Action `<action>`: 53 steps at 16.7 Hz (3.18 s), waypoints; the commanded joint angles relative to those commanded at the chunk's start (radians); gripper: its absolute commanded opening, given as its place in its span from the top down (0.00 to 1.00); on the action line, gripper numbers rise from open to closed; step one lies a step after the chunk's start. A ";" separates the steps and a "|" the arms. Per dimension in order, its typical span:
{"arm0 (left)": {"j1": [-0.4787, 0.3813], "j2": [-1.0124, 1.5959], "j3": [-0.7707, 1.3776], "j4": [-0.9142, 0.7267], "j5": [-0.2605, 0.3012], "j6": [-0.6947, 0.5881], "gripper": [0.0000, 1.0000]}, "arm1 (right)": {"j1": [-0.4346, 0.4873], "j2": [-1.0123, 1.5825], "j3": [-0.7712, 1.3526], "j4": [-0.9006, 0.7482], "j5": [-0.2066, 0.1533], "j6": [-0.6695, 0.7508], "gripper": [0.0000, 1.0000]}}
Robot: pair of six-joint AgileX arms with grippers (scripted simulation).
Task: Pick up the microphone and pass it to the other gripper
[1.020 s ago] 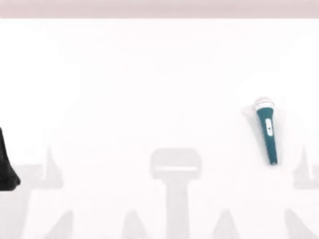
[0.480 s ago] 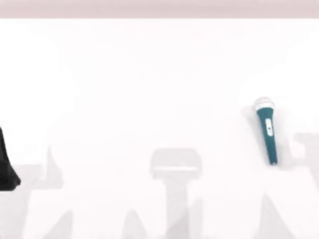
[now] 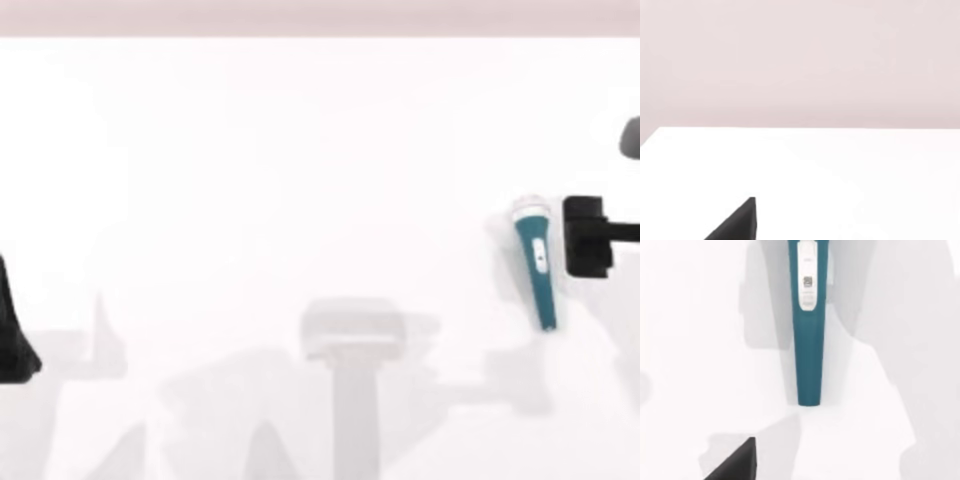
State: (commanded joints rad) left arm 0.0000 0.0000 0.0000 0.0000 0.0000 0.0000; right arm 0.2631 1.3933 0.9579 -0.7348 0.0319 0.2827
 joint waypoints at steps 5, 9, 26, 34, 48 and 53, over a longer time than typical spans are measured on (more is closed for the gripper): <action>0.000 0.000 0.000 0.000 0.000 0.000 0.00 | 0.066 0.315 0.247 -0.170 0.004 0.072 0.00; 0.000 0.000 0.000 0.000 0.000 0.000 0.00 | 0.089 0.426 0.340 -0.224 0.006 0.097 0.00; 0.000 0.000 0.000 0.000 0.000 0.000 0.00 | 0.081 0.629 0.182 0.136 0.006 0.092 0.00; 0.000 0.000 0.000 0.000 0.000 0.000 0.00 | 0.081 0.629 0.182 0.136 0.006 0.092 0.38; 0.000 0.000 0.000 0.000 0.000 0.000 0.00 | 0.081 0.629 0.182 0.136 0.006 0.092 1.00; 0.000 0.000 0.000 0.000 0.000 0.000 0.00 | 0.084 0.565 0.206 0.119 0.022 0.076 1.00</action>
State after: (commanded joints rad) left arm 0.0000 0.0000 0.0000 0.0000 0.0000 0.0000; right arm 0.3469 1.9581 1.1643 -0.6157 0.0534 0.3591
